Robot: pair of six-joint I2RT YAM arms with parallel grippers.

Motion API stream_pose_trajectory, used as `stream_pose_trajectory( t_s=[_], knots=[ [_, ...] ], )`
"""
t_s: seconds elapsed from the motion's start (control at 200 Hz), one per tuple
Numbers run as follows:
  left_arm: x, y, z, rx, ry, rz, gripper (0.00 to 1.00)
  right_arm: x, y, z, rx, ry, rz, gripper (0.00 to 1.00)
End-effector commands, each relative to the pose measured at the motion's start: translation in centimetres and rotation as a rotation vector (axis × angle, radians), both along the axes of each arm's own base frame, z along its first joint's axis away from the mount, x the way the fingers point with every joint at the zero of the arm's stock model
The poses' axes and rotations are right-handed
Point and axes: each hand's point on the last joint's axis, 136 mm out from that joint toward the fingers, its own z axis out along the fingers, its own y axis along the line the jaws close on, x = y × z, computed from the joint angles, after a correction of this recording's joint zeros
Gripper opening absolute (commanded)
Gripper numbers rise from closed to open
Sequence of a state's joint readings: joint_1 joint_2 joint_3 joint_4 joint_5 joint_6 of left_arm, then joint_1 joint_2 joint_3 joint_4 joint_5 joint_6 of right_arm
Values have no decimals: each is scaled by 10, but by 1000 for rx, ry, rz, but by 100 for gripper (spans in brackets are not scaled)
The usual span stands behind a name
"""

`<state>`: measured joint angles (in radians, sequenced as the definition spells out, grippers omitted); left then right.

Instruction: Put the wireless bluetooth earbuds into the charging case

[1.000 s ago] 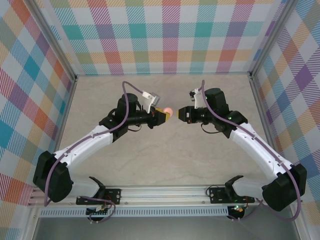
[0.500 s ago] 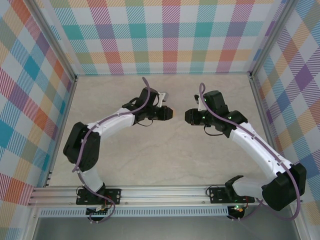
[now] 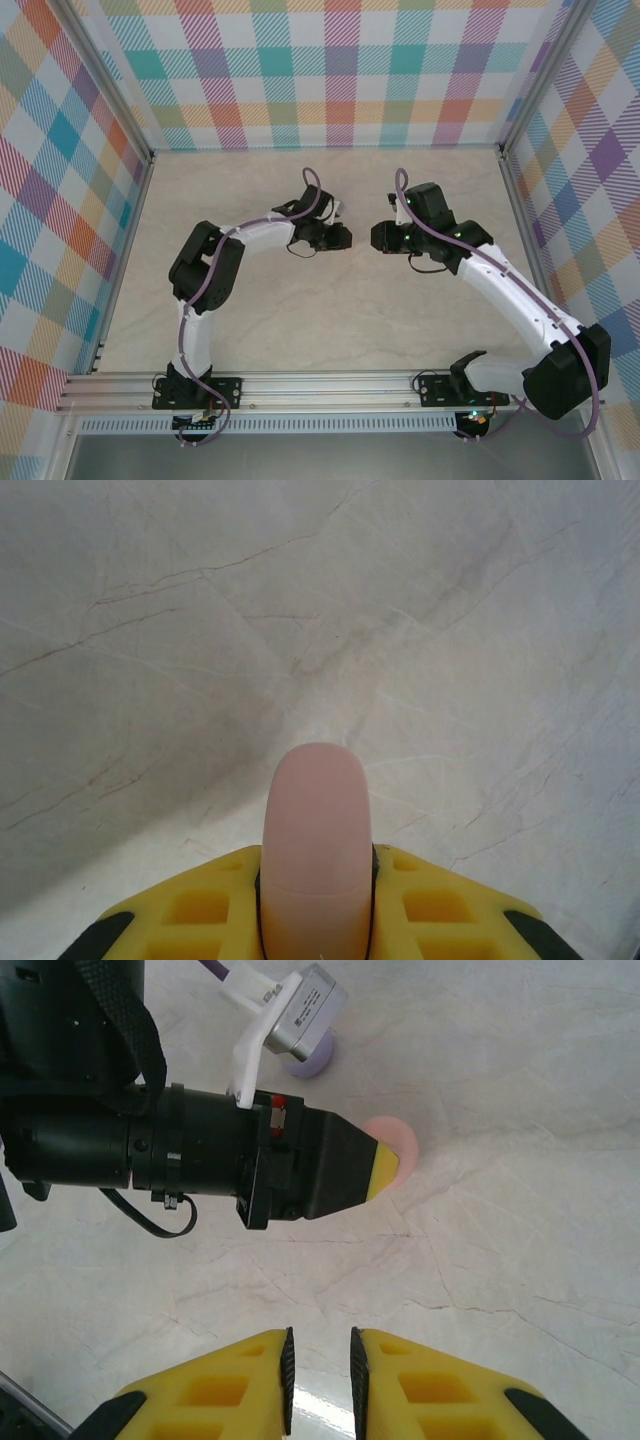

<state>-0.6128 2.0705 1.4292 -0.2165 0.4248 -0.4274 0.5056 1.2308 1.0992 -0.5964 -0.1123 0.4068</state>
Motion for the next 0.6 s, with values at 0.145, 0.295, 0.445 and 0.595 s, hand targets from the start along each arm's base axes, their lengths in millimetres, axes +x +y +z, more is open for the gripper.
stream_pose_trajectory(
  t_s=[0.145,0.295,0.445,0.595],
  knots=[
    [-1,-4,-12,-10,63,1,24,-2,0,-7,-22,13,15,24],
    [-4,-3,-22,2,85,-4,25,-3,1,-7,-20,15,17,24],
    [-7,-1,-30,18,96,-3,29,-3,0,-6,-21,13,16,25],
    [-9,5,-33,35,96,10,43,-2,0,-7,-25,11,13,27]
  ],
)
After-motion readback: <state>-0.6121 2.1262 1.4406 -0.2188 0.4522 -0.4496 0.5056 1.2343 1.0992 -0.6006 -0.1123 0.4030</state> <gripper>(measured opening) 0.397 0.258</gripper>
